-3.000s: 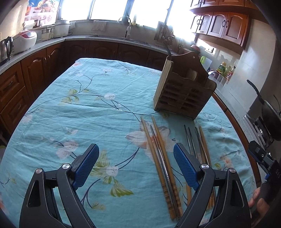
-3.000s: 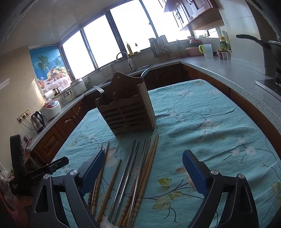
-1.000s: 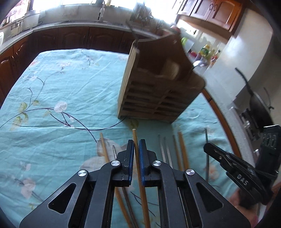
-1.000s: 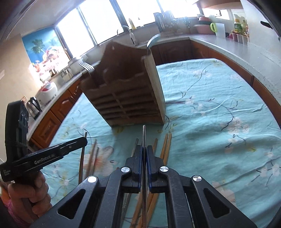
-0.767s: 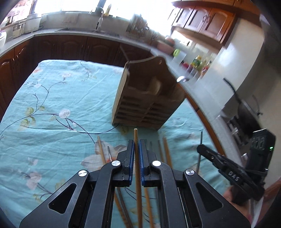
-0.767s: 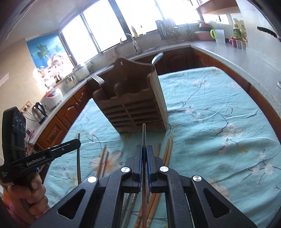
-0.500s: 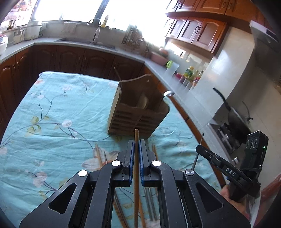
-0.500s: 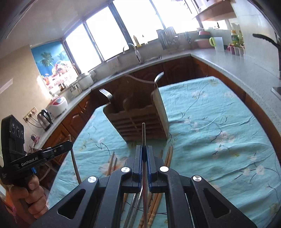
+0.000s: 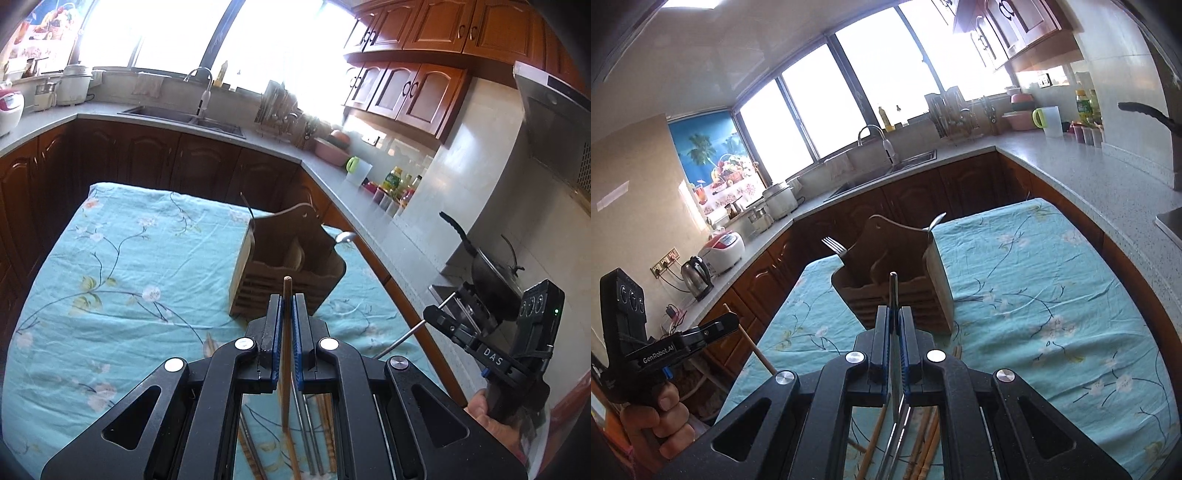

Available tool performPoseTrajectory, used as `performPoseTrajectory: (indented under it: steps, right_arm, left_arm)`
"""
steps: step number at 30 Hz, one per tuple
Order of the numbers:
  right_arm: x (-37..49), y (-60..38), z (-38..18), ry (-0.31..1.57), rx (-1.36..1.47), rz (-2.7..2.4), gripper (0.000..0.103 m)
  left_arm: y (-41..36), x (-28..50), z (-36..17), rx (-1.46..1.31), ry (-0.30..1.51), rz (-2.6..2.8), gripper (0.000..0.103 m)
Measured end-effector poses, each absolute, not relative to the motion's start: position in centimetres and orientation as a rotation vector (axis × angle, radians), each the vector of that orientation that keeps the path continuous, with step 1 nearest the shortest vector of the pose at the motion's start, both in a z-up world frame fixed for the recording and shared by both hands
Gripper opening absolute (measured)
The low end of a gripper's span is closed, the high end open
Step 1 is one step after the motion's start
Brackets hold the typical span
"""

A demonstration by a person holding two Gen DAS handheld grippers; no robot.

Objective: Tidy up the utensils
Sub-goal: 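Lift the chopsticks with both grippers and carry them above the wooden holder, then lower the chopsticks into the holder and open both grippers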

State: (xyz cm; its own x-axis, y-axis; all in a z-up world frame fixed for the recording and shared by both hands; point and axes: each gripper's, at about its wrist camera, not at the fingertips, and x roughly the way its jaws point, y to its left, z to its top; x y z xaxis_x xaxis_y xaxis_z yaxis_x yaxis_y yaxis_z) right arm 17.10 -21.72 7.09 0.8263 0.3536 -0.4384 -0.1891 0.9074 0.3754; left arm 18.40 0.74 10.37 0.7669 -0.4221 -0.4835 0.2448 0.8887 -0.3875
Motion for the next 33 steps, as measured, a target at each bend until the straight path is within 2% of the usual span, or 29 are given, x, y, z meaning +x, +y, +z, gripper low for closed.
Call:
performPoseTrajectory:
  steps: [12,25,29,33]
  right_arm:
    - [18.3,-22.2,9.2,0.470,0.319,0.279,0.005]
    - [23.3,-23.5,16.7,0.266,0.342,0.214,0.005]
    - [26.0,-23.7,16.6,0.254,0.355,0.197,0.005]
    - [28.0,-23.6,14.7,0.279,0.355,0.185,0.005]
  left_arm:
    - [1.5,19.8,13.1,-0.347,0.516,-0.355,0.004]
    - [1.5,25.8,21.1,-0.348,0.320,-0.277,0.004]
    - [1.5,28.1,20.7,-0.347,0.299,-0.227,0.004]
    - [1.7,30.4,17.9,-0.377,0.339,-0.197,0.004]
